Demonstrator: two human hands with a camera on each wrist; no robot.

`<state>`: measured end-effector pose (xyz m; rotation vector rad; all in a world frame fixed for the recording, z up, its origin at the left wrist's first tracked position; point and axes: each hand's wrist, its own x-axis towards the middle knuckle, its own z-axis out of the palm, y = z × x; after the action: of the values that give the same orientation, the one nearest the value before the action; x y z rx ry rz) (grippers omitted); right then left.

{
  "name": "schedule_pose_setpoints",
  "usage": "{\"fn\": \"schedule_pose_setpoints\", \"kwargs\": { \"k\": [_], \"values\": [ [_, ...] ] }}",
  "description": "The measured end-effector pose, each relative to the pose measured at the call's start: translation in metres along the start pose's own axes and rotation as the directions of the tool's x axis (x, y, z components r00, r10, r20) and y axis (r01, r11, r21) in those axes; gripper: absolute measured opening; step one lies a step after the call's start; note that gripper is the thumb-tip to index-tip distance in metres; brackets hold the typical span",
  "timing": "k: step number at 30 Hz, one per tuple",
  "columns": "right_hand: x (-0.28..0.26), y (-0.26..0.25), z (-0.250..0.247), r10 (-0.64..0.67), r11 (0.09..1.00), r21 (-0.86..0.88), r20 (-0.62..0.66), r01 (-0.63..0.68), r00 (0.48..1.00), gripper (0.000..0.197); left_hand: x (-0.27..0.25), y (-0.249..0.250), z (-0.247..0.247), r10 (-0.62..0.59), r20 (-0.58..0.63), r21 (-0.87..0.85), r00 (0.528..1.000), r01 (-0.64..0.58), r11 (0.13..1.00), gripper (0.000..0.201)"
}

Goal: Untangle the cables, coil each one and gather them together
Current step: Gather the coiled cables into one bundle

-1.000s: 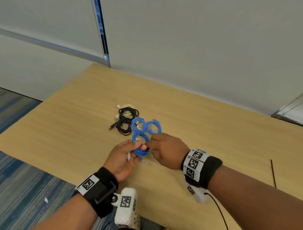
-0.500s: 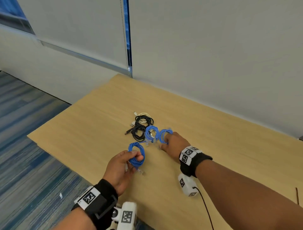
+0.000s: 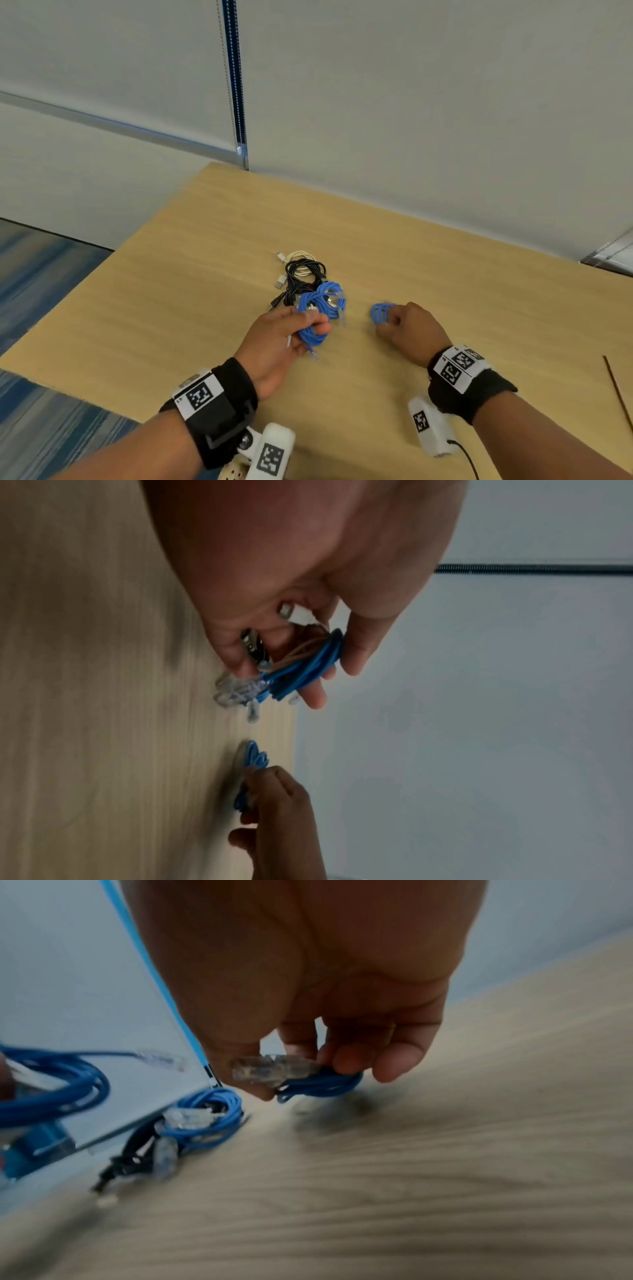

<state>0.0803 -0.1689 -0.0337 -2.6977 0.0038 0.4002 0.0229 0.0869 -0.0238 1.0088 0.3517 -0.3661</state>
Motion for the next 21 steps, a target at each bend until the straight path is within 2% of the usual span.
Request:
{"fn": "schedule_pose_setpoints", "kwargs": {
  "k": [2,4,7,11,14,16,17,19,21],
  "values": [
    [-0.015,-0.005,-0.005,-0.047,0.983,0.171,-0.134,0.069,0.99,0.035,0.004,0.003,0.004,-0.017,0.019,0.052,1.0,0.016,0.999,0.015],
    [-0.032,-0.016,-0.014,-0.147,0.942,0.267,-0.215,0.203,0.966,0.03,0.006,0.004,0.012,-0.023,0.03,0.09,0.999,0.02,0.996,0.02],
    [-0.053,-0.035,-0.025,-0.36,0.864,0.303,-0.188,0.402,0.914,0.022,0.007,0.004,0.026,-0.002,0.074,0.096,0.997,-0.005,0.995,0.026],
    [-0.063,-0.047,-0.027,-0.532,0.829,0.153,-0.074,0.537,0.843,0.008,0.001,-0.004,0.041,0.025,0.198,0.108,0.98,-0.047,0.993,0.032],
    [-0.064,-0.05,-0.019,-0.572,0.82,0.007,-0.026,0.572,0.82,0.014,-0.004,-0.017,0.042,0.05,0.165,0.145,0.985,-0.075,0.987,0.025],
    [-0.063,-0.051,-0.017,-0.588,0.809,-0.025,0.011,0.588,0.809,0.014,-0.009,-0.021,0.037,0.048,0.151,0.16,0.987,-0.073,0.984,0.023],
    [-0.061,-0.052,-0.017,-0.596,0.803,0.028,0.038,0.595,0.802,0.013,-0.013,-0.023,0.033,0.047,0.146,0.174,0.988,-0.072,0.982,0.023],
    [-0.052,-0.052,-0.021,-0.571,0.801,0.27,0.075,0.534,0.818,0.02,-0.019,-0.022,0.026,0.058,0.101,0.213,0.993,-0.078,0.974,0.018],
    [-0.034,-0.05,-0.027,-0.443,0.796,0.479,0.044,0.37,0.895,0.028,-0.022,-0.02,0.017,0.082,0.011,0.207,0.997,-0.082,0.975,0.016]
  ]
}}
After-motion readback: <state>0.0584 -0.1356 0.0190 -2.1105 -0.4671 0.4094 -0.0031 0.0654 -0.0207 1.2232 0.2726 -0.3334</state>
